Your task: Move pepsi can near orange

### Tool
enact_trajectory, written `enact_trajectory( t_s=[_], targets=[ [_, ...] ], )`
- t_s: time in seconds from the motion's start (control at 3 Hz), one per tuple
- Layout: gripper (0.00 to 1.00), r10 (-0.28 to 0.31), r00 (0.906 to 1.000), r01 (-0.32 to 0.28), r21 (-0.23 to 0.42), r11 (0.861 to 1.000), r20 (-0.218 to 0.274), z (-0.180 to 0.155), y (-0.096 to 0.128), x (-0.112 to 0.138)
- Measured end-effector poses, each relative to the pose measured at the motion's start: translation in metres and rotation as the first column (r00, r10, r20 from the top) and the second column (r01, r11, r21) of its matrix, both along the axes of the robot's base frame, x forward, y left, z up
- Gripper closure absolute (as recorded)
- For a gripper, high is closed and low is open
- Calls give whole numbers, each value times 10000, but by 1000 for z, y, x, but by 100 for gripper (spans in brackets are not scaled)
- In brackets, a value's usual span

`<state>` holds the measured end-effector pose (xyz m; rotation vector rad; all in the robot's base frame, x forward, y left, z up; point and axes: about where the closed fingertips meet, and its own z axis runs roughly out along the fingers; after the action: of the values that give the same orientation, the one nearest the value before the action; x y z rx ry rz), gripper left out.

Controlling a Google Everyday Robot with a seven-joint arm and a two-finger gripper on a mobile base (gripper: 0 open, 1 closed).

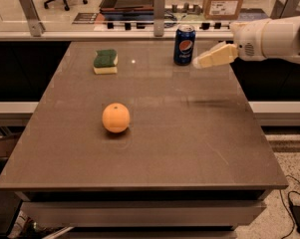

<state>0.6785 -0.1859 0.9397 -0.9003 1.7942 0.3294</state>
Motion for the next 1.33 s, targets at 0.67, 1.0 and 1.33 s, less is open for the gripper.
enact_trajectory(
  t_s=[0.67,1.0,1.33],
  targets=[
    [0,-46,9993,24,575,9983,382,-14,20,41],
    [0,-175,9986,132,846,9963,503,-23,12,57],
    [0,-245,9982,182,1124,9935,555,-29,6,71]
  ],
)
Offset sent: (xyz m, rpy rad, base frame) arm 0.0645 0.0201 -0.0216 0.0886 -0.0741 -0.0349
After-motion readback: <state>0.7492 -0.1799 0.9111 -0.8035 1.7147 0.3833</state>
